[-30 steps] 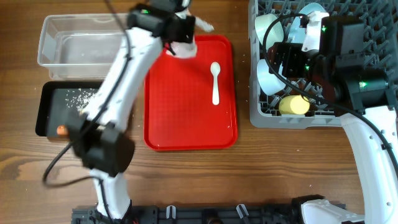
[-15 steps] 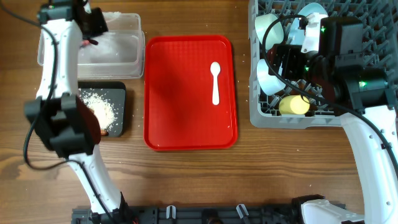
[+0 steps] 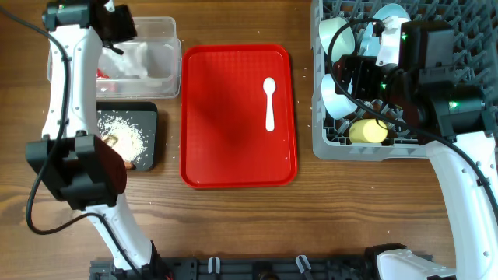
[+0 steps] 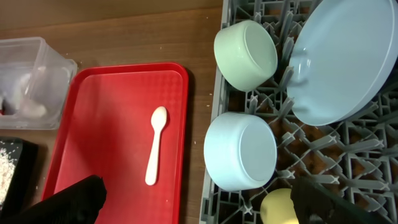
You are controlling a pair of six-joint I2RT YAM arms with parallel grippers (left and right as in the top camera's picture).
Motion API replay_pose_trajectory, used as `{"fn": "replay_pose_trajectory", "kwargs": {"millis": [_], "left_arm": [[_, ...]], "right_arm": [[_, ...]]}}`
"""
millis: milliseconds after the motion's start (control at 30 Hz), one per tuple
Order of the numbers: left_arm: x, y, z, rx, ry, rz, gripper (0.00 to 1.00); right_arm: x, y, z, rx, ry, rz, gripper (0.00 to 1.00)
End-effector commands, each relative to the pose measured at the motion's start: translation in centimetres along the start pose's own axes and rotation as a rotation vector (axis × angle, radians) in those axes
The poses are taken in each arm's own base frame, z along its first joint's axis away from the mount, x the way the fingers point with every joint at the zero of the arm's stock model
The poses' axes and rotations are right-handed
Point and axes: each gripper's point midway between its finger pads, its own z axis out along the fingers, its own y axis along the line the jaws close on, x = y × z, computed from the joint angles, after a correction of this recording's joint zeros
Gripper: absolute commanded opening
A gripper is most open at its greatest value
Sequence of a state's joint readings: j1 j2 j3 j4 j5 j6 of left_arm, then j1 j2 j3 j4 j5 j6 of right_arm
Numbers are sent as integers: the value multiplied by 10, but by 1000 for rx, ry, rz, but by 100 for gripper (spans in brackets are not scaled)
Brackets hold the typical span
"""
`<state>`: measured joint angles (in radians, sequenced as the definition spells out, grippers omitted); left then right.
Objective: Sort waste into correct bins and load items into the dishwasher rack
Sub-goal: 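Grasp the white spoon with the right gripper and place it in the rack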
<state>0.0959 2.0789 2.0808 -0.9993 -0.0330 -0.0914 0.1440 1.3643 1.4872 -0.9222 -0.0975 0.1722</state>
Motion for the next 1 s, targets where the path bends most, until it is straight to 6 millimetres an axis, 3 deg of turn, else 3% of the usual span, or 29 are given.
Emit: {"fn": "replay_pose_trajectory", "kwargs": {"millis": [0,33,67,100,133,167,200,233,267,300,333,400,433,467,500,533,567,600,700,800,900,967], "left_arm": [[1,2,1,-11,7,-3,100],[1,2,1,-11,5,-3,98],[2,2,1,-12,9,-3,22],[2,2,1,-13,12,-3,4],[2,2,1,-12,12,-3,12],[2,2,1,-12,11,-3,73],[2,2,1,-12,9,-3,100],[2,2,1,-12,11,5,34],[7,4,1,-20,29,5,4],[11,10,0,-52,47,-19,4],[16,29,-2,-166,53,-106,16],[20,62,-11,-362,30,-222,75],[18,63,-11,-366,19,-231,80],[14,52,-7,-301,14,-226,58],[14,32,-2,-179,37,-156,54],[16,0,0,14,71,-26,55],[21,-34,-4,220,91,93,65],[23,-47,-7,298,93,123,74],[28,-52,-9,310,113,121,79],[45,-93,-26,497,175,137,79],[60,-110,-31,515,219,161,81],[70,-127,-42,520,236,200,83]], "right_arm": [[6,1,3,-11,24,15,99],[6,1,3,-11,25,14,99],[6,1,3,-11,25,15,98],[6,1,3,-11,25,14,98],[6,1,3,-11,24,14,99],[6,1,3,-11,25,14,98],[5,1,3,-12,23,14,99],[4,1,3,-13,19,14,99],[5,3,3,-21,21,14,98],[5,5,3,-31,22,14,99],[5,5,3,-31,22,14,98],[5,4,4,-31,24,14,98],[5,4,4,-31,24,14,98],[5,6,4,-39,26,15,98],[6,8,4,-51,28,15,98],[6,9,4,-57,29,16,98],[6,9,4,-57,29,16,98],[6,9,4,-57,29,16,98],[5,10,4,-65,28,15,98],[2,11,4,-68,13,15,98],[2,17,12,-104,30,24,94],[6,22,27,-116,63,40,92]]}}
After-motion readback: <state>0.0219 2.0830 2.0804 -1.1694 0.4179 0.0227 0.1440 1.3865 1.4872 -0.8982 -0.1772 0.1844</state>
